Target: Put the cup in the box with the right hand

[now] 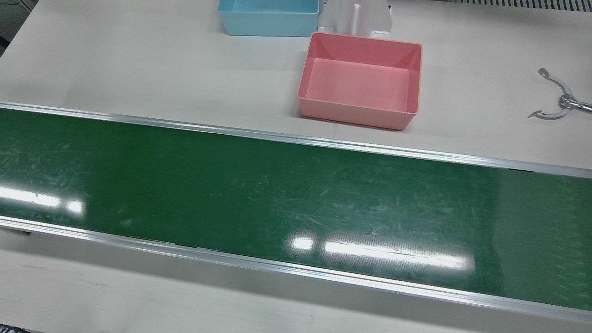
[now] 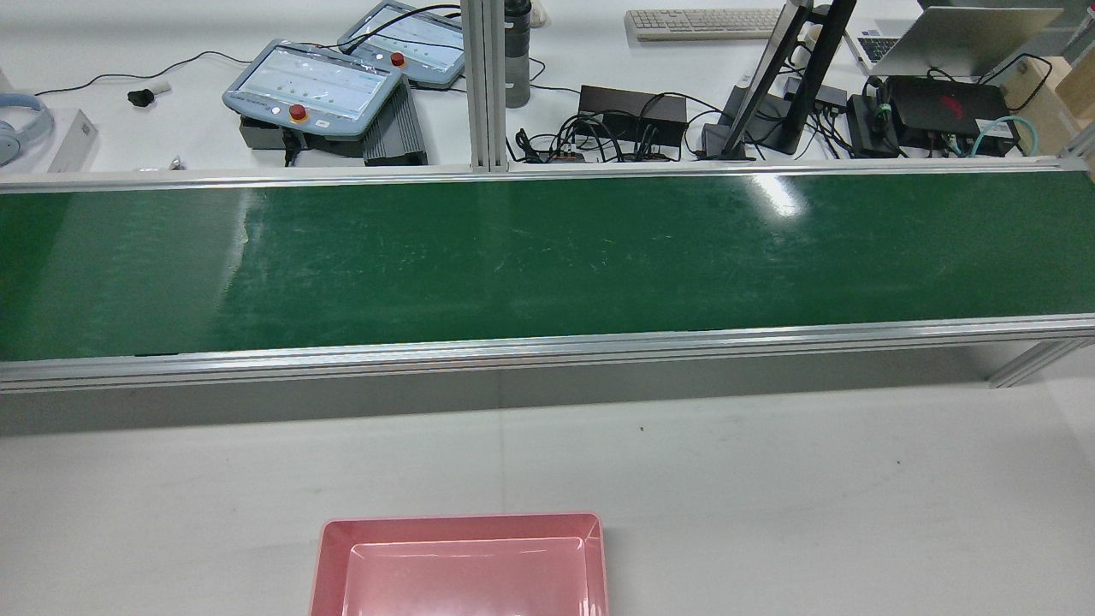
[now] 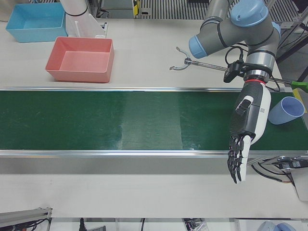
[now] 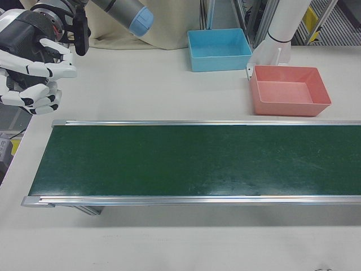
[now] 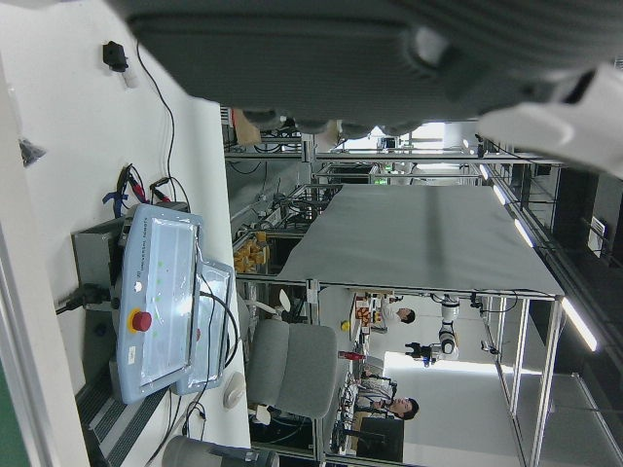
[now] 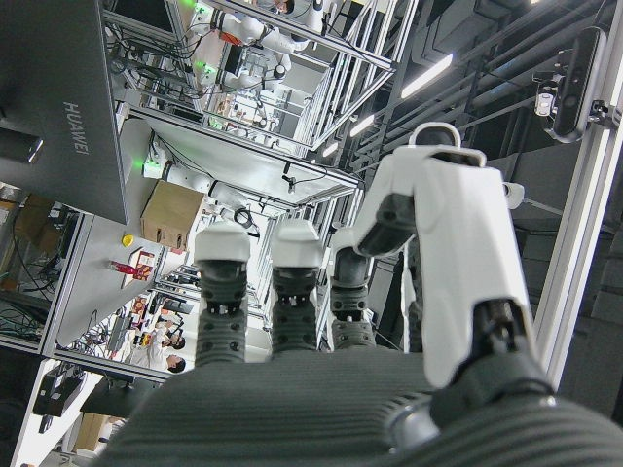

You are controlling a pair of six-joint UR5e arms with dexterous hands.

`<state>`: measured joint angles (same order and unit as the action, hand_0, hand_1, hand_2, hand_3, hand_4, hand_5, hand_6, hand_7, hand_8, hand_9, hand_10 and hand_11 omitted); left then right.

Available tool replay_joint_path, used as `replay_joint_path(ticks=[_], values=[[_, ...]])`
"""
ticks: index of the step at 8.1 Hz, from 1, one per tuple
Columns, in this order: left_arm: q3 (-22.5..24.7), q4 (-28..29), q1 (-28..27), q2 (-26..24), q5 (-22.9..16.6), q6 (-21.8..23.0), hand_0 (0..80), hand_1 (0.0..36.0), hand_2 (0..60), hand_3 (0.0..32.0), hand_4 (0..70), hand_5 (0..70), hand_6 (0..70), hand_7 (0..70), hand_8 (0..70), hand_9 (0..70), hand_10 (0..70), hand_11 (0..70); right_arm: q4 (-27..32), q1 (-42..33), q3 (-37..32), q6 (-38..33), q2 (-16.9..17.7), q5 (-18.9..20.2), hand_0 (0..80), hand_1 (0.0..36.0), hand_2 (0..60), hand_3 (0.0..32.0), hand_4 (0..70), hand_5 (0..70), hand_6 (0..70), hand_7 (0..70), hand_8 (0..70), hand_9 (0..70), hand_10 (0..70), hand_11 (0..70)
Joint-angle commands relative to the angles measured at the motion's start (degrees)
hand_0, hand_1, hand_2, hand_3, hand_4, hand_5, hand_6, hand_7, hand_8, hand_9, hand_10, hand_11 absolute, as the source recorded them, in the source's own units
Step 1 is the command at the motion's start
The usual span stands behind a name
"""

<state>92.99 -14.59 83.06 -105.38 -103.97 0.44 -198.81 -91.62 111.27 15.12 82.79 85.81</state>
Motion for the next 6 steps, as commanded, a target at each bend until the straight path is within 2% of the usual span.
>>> replay_joint_path(ticks=[1, 2, 3, 4, 5, 6], values=[[0.0, 0.0, 0.0, 0.0, 0.0, 0.0, 0.0, 0.0, 0.0, 0.0, 0.0, 0.0, 0.0, 0.0, 0.0, 0.0, 0.0, 0.0, 0.0, -0.3, 0.1, 0.0, 0.0, 0.0, 67.7, 36.0, 55.4, 0.0, 52.6, 17.9, 28.3, 70.0, 58.3, 70.0, 51.9, 70.0], [0.0, -0.1, 0.0, 0.0, 0.0, 0.0, 0.0, 0.0, 0.0, 0.0, 0.0, 0.0, 0.0, 0.0, 0.0, 0.0, 0.0, 0.0, 0.0, -0.2, 0.1, 0.0, -0.1, 0.0, 67.1, 35.4, 48.4, 0.0, 48.2, 17.5, 24.5, 61.8, 56.1, 70.0, 50.6, 70.0], [0.0, -0.1, 0.0, 0.0, 0.0, 0.0, 0.0, 0.0, 0.0, 0.0, 0.0, 0.0, 0.0, 0.0, 0.0, 0.0, 0.0, 0.0, 0.0, -0.2, 0.0, 0.1, 0.0, 0.0, 67.3, 35.5, 47.3, 0.0, 45.9, 17.3, 20.8, 46.2, 53.1, 70.0, 49.7, 70.0], [0.0, 0.0, 0.0, 0.0, 0.0, 0.0, 0.0, 0.0, 0.0, 0.0, 0.0, 0.0, 0.0, 0.0, 0.0, 0.0, 0.0, 0.0, 0.0, -0.2, 0.0, 0.0, 0.0, 0.0, 68.1, 34.9, 43.4, 0.0, 47.1, 16.6, 18.1, 34.7, 48.1, 67.7, 49.1, 70.0], [0.0, 0.0, 0.0, 0.0, 0.0, 0.0, 0.0, 0.0, 0.0, 0.0, 0.0, 0.0, 0.0, 0.0, 0.0, 0.0, 0.0, 0.0, 0.0, -0.1, -0.3, 0.1, 0.0, -0.1, 68.1, 33.6, 38.4, 0.0, 47.2, 16.2, 16.0, 24.1, 46.4, 64.0, 48.8, 70.0], [0.0, 0.0, 0.0, 0.0, 0.0, 0.0, 0.0, 0.0, 0.0, 0.0, 0.0, 0.0, 0.0, 0.0, 0.0, 0.0, 0.0, 0.0, 0.0, -0.1, -0.2, 0.1, 0.0, 0.0, 69.0, 32.0, 30.8, 0.0, 46.1, 15.9, 14.5, 16.0, 45.3, 61.5, 48.5, 70.0]])
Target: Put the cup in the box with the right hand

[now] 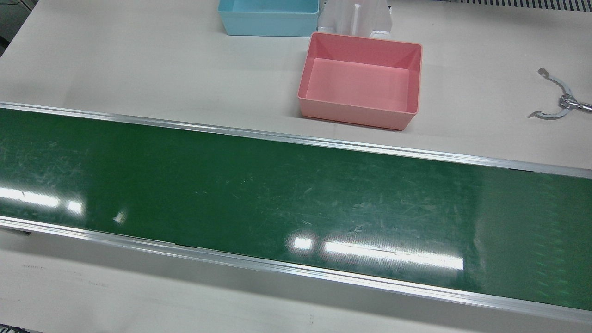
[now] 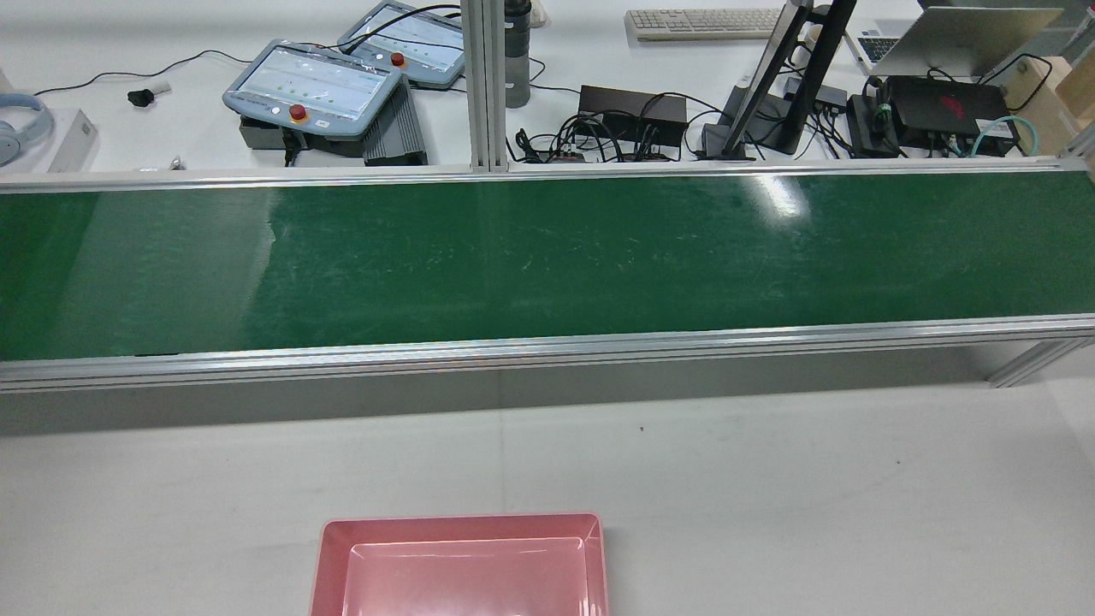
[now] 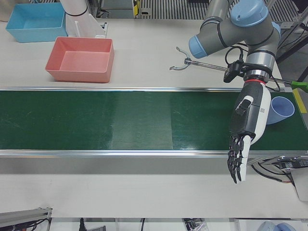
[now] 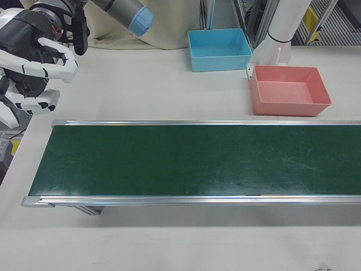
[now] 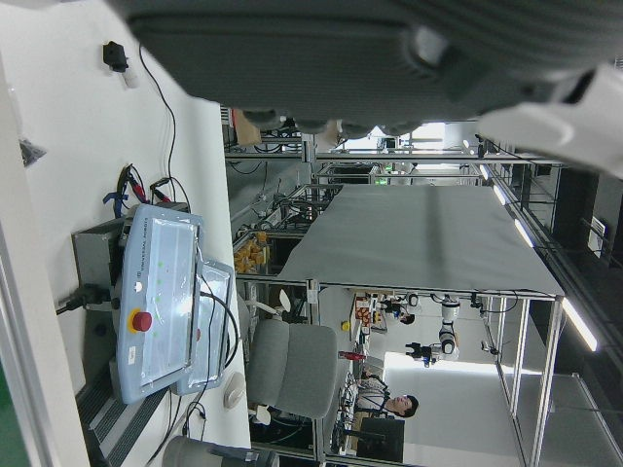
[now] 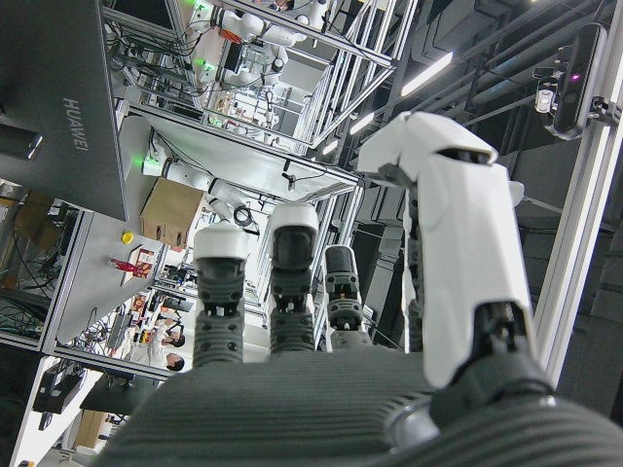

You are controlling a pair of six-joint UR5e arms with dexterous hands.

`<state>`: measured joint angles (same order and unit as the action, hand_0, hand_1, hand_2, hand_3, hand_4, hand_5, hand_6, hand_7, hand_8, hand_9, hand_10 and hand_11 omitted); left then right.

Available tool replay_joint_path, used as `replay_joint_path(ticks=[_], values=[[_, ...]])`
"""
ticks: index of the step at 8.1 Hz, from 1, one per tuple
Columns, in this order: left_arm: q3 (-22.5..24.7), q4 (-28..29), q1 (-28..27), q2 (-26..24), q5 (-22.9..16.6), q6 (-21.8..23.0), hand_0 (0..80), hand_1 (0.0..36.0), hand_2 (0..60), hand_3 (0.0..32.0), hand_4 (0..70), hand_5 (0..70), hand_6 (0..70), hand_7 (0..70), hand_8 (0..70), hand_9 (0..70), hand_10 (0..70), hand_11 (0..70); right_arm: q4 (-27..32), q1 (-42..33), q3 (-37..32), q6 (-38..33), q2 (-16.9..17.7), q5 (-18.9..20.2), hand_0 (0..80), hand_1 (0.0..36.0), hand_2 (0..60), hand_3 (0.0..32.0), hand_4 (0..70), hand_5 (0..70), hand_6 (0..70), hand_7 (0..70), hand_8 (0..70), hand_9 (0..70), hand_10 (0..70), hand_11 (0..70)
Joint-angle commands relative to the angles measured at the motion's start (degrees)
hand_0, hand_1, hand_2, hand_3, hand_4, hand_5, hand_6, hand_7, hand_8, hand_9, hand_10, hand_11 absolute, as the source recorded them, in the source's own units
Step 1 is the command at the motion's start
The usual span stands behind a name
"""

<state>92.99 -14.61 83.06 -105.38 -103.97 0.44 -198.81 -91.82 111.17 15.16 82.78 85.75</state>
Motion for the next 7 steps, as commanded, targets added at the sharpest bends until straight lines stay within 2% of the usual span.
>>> replay_joint_path(ticks=[1, 2, 3, 4, 6, 7], values=[[0.0, -0.1, 0.0, 0.0, 0.0, 0.0, 0.0, 0.0, 0.0, 0.0, 0.0, 0.0, 0.0, 0.0, 0.0, 0.0, 0.0, 0.0, 0.0, 0.1, -0.1, 0.0, 0.0, 0.0, 67.9, 31.1, 27.8, 0.0, 44.3, 15.7, 13.8, 12.9, 44.3, 59.7, 48.1, 69.4], [0.0, 0.0, 0.0, 0.0, 0.0, 0.0, 0.0, 0.0, 0.0, 0.0, 0.0, 0.0, 0.0, 0.0, 0.0, 0.0, 0.0, 0.0, 0.0, 0.2, -0.1, 0.0, 0.0, 0.0, 68.8, 30.7, 24.7, 0.0, 43.8, 15.5, 13.2, 10.5, 43.4, 58.3, 47.9, 69.1], [0.0, 0.0, 0.0, 0.0, 0.0, 0.0, 0.0, 0.0, 0.0, 0.0, 0.0, 0.0, 0.0, 0.0, 0.0, 0.0, 0.0, 0.0, 0.1, 0.2, -0.3, 0.0, 0.0, 0.0, 68.1, 29.6, 21.0, 0.0, 43.2, 15.0, 11.9, 5.0, 42.1, 56.2, 45.9, 66.1], [0.0, 0.0, 0.0, 0.0, 0.0, 0.0, 0.0, 0.0, 0.0, 0.0, 0.0, 0.0, 0.0, 0.0, 0.0, 0.0, 0.0, 0.0, 0.1, 0.7, -0.3, 0.0, -0.1, 0.0, 67.7, 30.1, 22.9, 0.0, 43.2, 15.0, 11.6, 4.0, 41.8, 55.8, 45.0, 64.8], [0.0, 0.0, 0.0, 0.0, 0.0, 0.0, 0.0, 0.0, 0.0, 0.0, 0.0, 0.0, 0.0, 0.0, 0.0, 0.0, 0.0, 0.0, 0.1, 0.7, -0.3, 0.0, 0.0, 0.0, 65.9, 29.6, 23.3, 0.0, 41.3, 15.3, 13.2, 11.0, 44.6, 60.0, 46.2, 66.5], [0.0, 0.0, 0.0, 0.0, 0.0, 0.0, 0.0, 0.0, 0.0, 0.0, 0.0, 0.0, 0.0, 0.0, 0.0, 0.0, 0.0, 0.0, 0.0, 0.8, -0.3, 0.0, 0.0, 0.0, 64.4, 29.3, 22.9, 0.0, 38.2, 15.5, 15.5, 23.8, 46.3, 64.0, 45.9, 66.2]])
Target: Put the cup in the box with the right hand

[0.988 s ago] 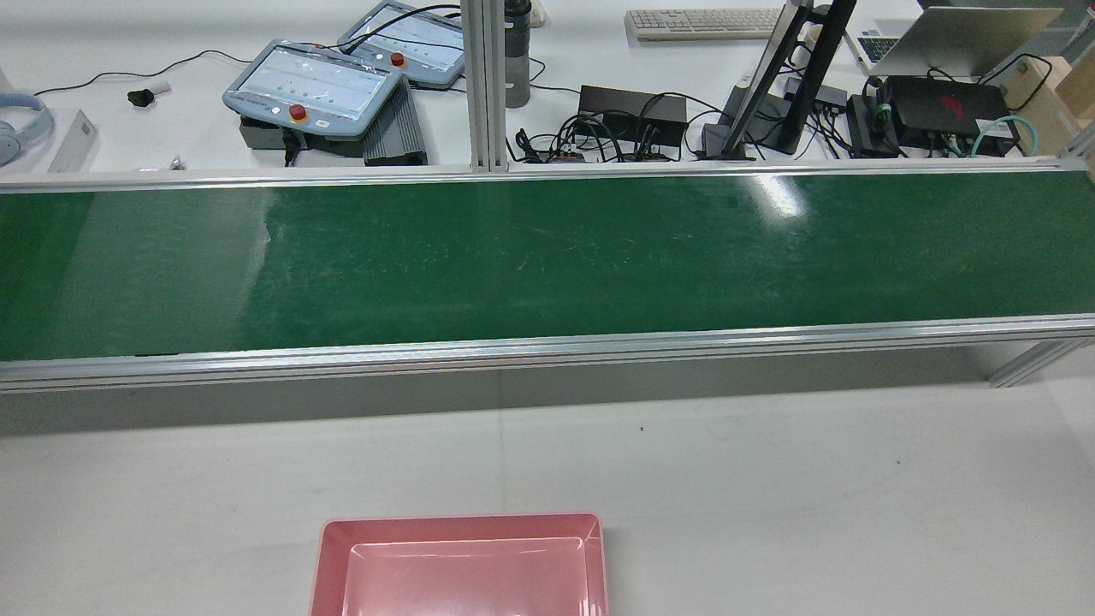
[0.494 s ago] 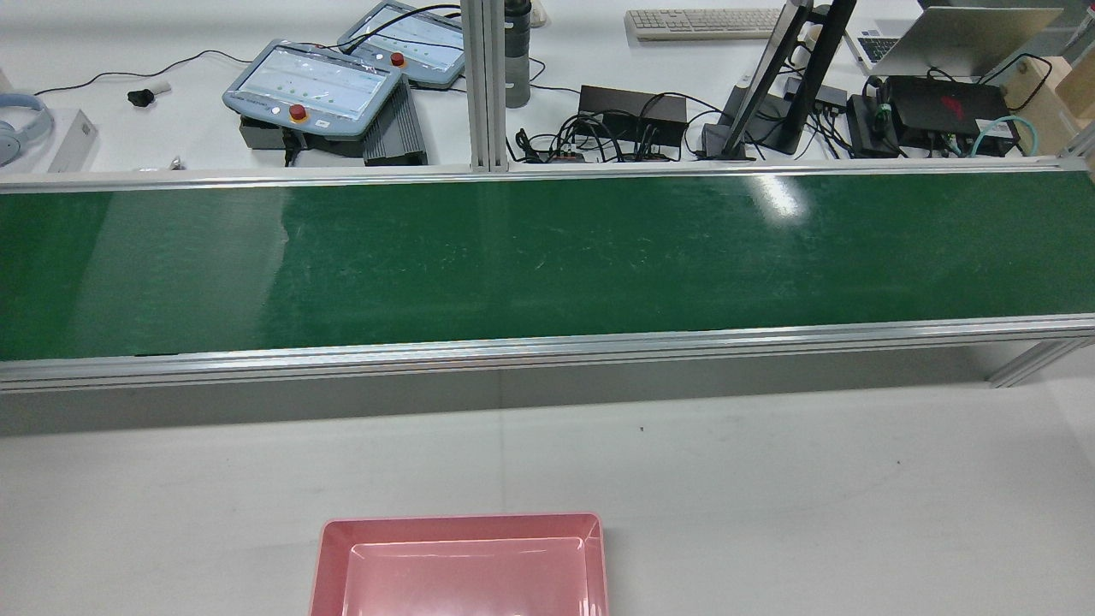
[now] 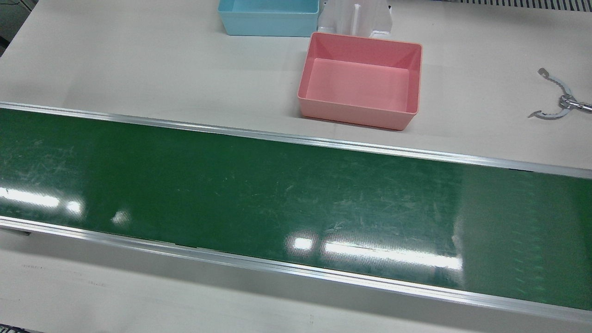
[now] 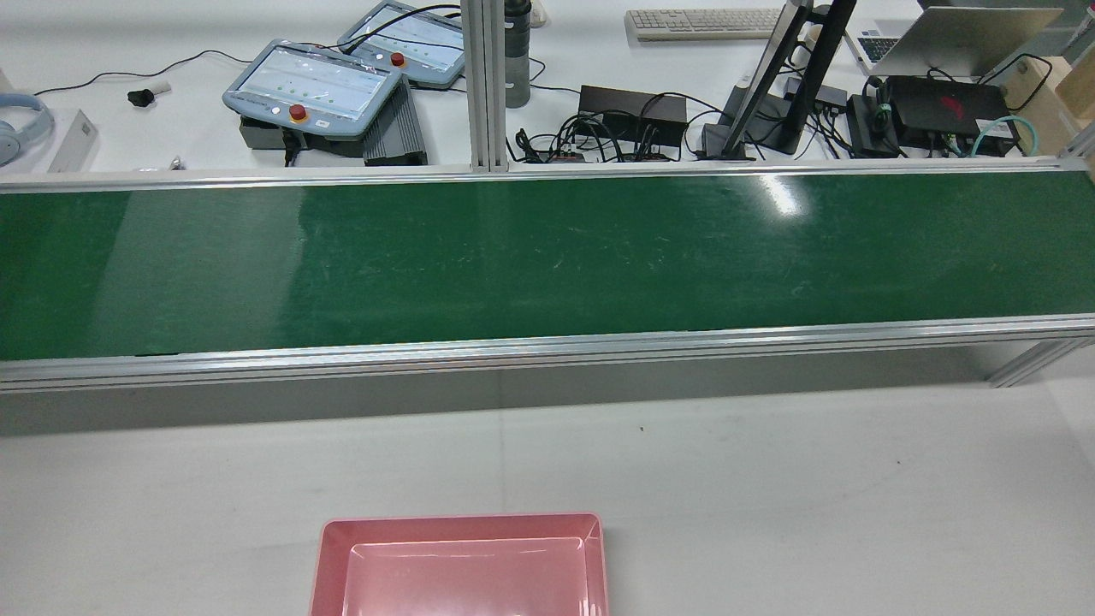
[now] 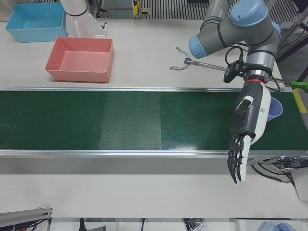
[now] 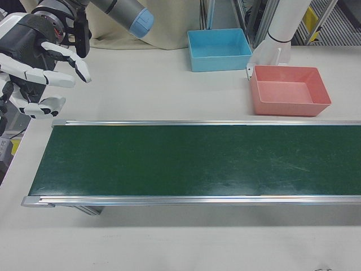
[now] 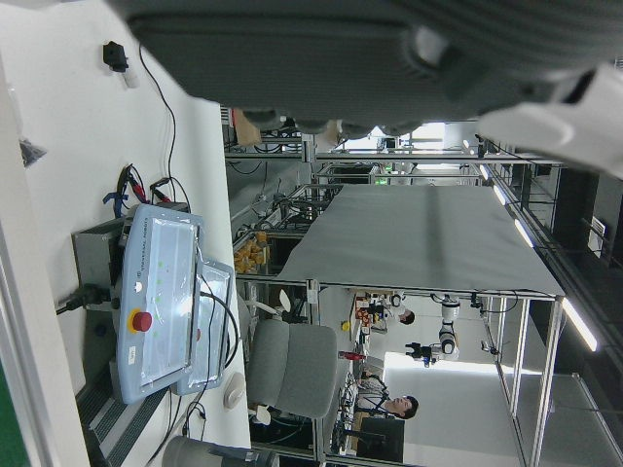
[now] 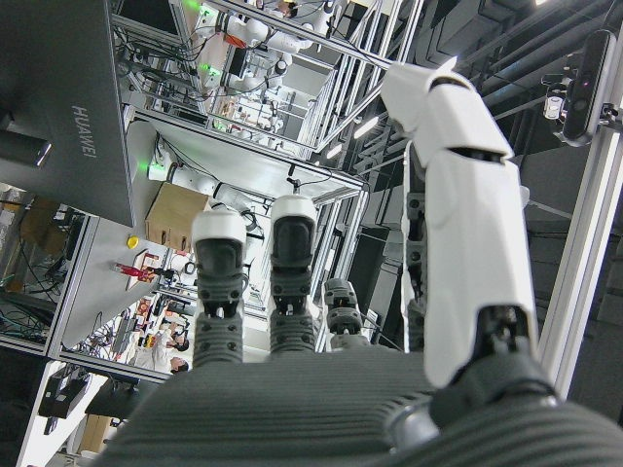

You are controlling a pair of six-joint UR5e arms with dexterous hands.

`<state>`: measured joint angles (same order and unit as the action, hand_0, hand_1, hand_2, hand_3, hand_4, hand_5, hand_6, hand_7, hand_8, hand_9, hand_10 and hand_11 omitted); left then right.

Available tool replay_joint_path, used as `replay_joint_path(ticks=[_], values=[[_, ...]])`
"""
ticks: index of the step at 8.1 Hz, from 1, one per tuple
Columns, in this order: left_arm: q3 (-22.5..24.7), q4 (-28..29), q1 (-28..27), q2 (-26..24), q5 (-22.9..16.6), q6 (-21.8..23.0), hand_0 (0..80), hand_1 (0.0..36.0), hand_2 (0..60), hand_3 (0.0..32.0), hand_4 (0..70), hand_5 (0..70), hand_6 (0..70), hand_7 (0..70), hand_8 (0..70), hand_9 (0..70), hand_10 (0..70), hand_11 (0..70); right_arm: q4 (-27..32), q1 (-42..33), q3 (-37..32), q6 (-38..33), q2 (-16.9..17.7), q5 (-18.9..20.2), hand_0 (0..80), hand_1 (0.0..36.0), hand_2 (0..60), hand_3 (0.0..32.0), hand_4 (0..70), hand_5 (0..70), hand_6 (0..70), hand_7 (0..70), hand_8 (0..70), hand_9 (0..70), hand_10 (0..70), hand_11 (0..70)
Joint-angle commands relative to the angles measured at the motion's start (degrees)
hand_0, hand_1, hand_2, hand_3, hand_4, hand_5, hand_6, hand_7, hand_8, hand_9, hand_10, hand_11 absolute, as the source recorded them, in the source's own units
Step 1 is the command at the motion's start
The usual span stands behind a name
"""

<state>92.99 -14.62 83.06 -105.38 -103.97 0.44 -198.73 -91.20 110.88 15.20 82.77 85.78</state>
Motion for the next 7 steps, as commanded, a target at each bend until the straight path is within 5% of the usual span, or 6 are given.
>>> replay_joint_path(ticks=[1, 2, 3, 7], values=[[0.0, 0.0, 0.0, 0.0, -0.1, 0.0, 0.0, 0.0, 0.0, 0.0, 0.0, 0.0, 0.0, 0.0, 0.0, 0.0, 0.0, 0.0, -0.1, 0.1, -0.1, 0.1, 0.0, -0.1, 64.3, 29.6, 24.0, 0.0, 35.8, 15.8, 18.0, 37.0, 47.8, 67.9, 45.9, 66.1], [0.0, 0.0, 0.0, 0.0, -0.1, 0.0, 0.0, 0.0, 0.0, 0.0, 0.0, 0.0, 0.0, 0.0, 0.0, 0.0, 0.0, 0.0, -0.2, 0.1, -0.1, 0.1, 0.0, -0.1, 63.9, 29.3, 25.1, 0.0, 35.8, 16.2, 23.3, 62.1, 52.4, 70.0, 46.6, 67.1], [0.0, 0.0, 0.0, 0.0, 0.0, 0.0, 0.0, 0.0, 0.0, 0.0, 0.0, 0.0, 0.0, 0.0, 0.0, 0.0, 0.0, 0.0, -0.3, 0.1, -0.1, 0.1, 0.0, -0.1, 63.2, 28.4, 24.2, 0.0, 36.5, 16.4, 27.3, 70.0, 55.9, 70.0, 47.4, 68.1], [0.0, 0.0, 0.0, 0.0, 0.0, 0.0, 0.0, 0.0, 0.0, 0.0, 0.0, 0.0, 0.0, 0.0, 0.0, 0.0, 0.0, 0.0, -0.4, -0.9, -0.2, 0.1, 0.5, -0.3, 63.0, 29.2, 25.6, 0.0, 29.9, 16.8, 29.8, 70.0, 56.8, 70.0, 46.5, 67.0]])
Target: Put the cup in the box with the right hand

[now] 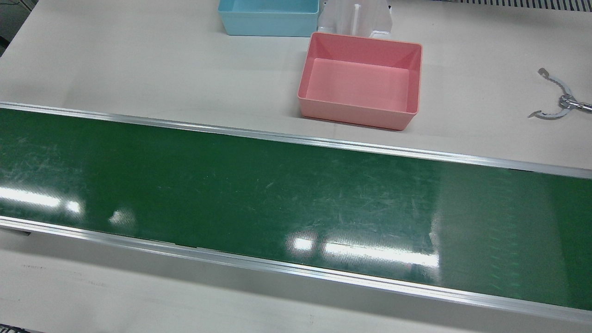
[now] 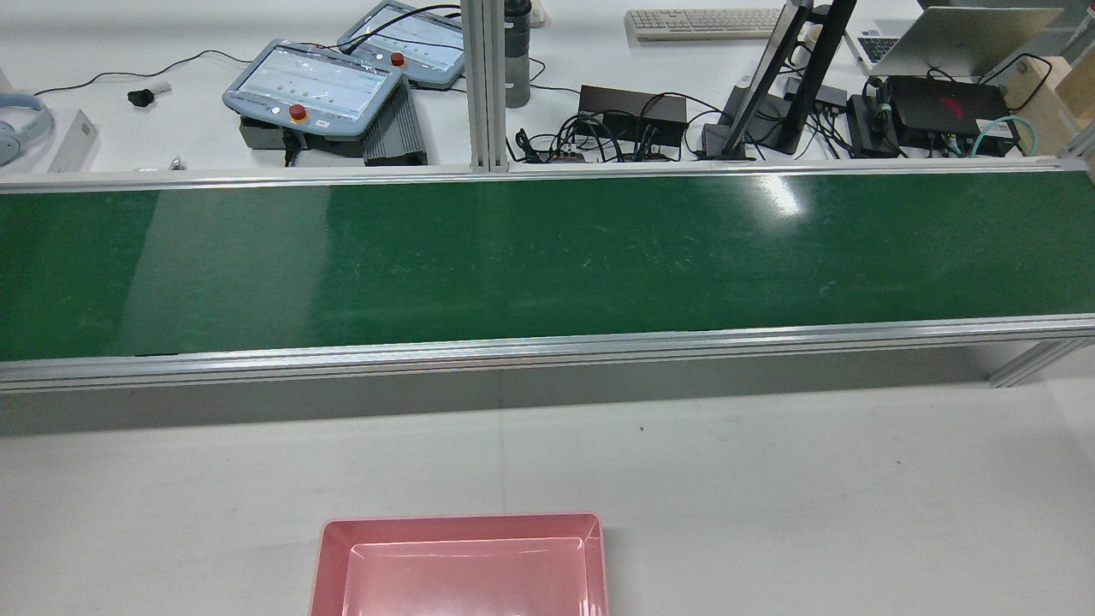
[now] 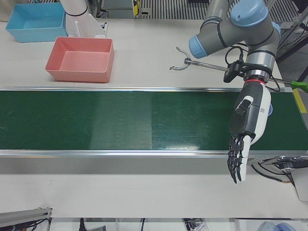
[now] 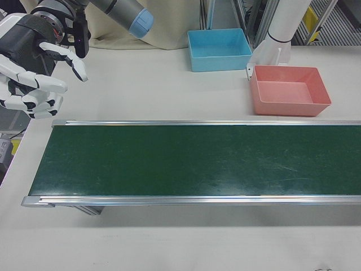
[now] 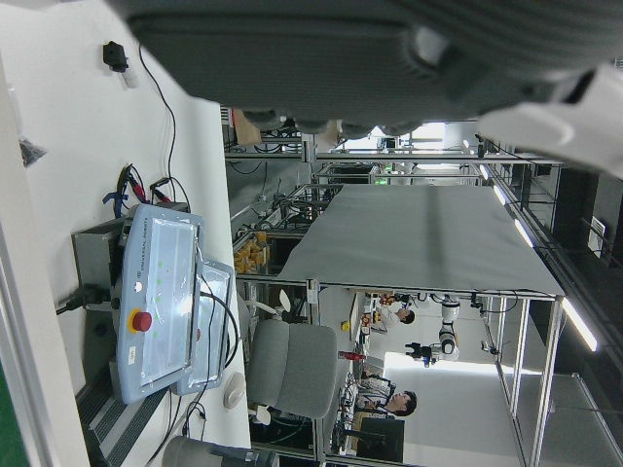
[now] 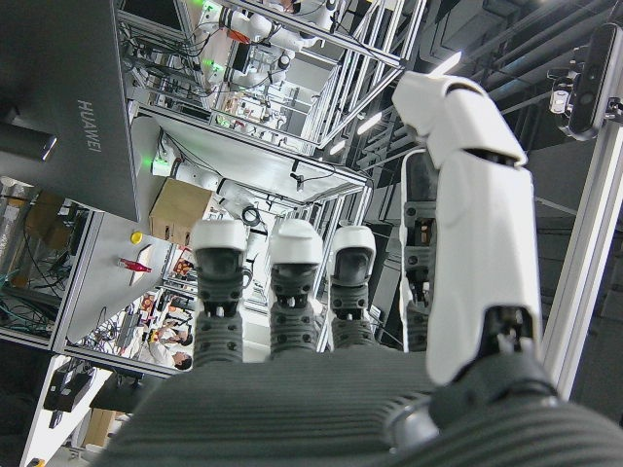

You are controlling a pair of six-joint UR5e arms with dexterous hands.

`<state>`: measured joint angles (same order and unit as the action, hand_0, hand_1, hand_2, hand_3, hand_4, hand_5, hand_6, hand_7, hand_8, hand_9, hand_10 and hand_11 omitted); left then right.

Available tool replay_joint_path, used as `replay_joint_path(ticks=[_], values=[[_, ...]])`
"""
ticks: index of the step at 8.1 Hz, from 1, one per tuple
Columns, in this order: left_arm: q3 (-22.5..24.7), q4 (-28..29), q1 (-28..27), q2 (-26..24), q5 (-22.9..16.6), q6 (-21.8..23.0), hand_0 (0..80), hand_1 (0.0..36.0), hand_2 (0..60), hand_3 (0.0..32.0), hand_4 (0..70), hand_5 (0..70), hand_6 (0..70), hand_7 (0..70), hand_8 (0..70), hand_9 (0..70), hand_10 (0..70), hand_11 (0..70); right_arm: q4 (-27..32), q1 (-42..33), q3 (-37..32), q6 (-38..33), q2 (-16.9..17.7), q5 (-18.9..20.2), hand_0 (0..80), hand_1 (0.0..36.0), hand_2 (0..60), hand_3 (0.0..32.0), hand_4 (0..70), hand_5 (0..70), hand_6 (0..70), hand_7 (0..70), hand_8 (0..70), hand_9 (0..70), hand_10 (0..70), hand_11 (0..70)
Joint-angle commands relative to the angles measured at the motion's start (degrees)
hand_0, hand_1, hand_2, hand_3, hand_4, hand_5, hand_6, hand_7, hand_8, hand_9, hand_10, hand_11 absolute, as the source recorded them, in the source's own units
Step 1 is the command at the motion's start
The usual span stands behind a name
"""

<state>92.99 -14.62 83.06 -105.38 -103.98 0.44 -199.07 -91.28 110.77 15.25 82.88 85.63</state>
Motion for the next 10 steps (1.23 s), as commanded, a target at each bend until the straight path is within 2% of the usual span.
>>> replay_joint_path(ticks=[1, 3, 8, 10], values=[[0.0, 0.0, 0.0, 0.0, 0.0, 0.0, 0.0, 0.0, 0.0, 0.0, 0.0, 0.0, 0.0, 0.0, 0.0, 0.0, 0.0, 0.0, -0.1, 0.0, -1.3, 0.3, 0.4, 0.0, 62.8, 29.3, 25.7, 0.0, 29.6, 16.7, 29.3, 70.0, 56.3, 70.0, 46.3, 66.7], [-0.1, 0.0, 0.0, 0.0, 0.0, 0.0, 0.0, 0.0, 0.0, 0.0, 0.0, 0.0, 0.0, 0.0, 0.0, 0.0, 0.0, 0.0, 0.4, 2.4, -4.3, 0.3, 0.1, -0.1, 62.8, 29.0, 24.5, 0.0, 28.9, 16.4, 27.5, 70.0, 54.3, 70.0, 45.3, 65.3], [0.0, 0.0, 0.0, 0.0, 0.0, 0.0, 0.0, 0.0, 0.0, 0.0, 0.0, 0.0, 0.0, 0.0, 0.0, 0.0, 0.0, 0.0, 0.6, 4.5, -5.0, 0.7, -0.1, -0.2, 62.1, 28.7, 23.9, 0.0, 24.0, 16.4, 25.6, 70.0, 53.1, 70.0, 44.9, 64.8], [-0.1, 0.1, 0.0, 0.0, 0.0, 0.0, 0.0, 0.0, 0.0, 0.0, 0.0, 0.0, 0.0, 0.0, 0.0, 0.0, 0.0, 0.0, 0.7, 4.6, -5.1, 0.7, 0.0, -0.1, 62.0, 28.8, 22.6, 0.0, 21.9, 16.2, 23.2, 64.3, 50.9, 70.0, 43.4, 62.7]])
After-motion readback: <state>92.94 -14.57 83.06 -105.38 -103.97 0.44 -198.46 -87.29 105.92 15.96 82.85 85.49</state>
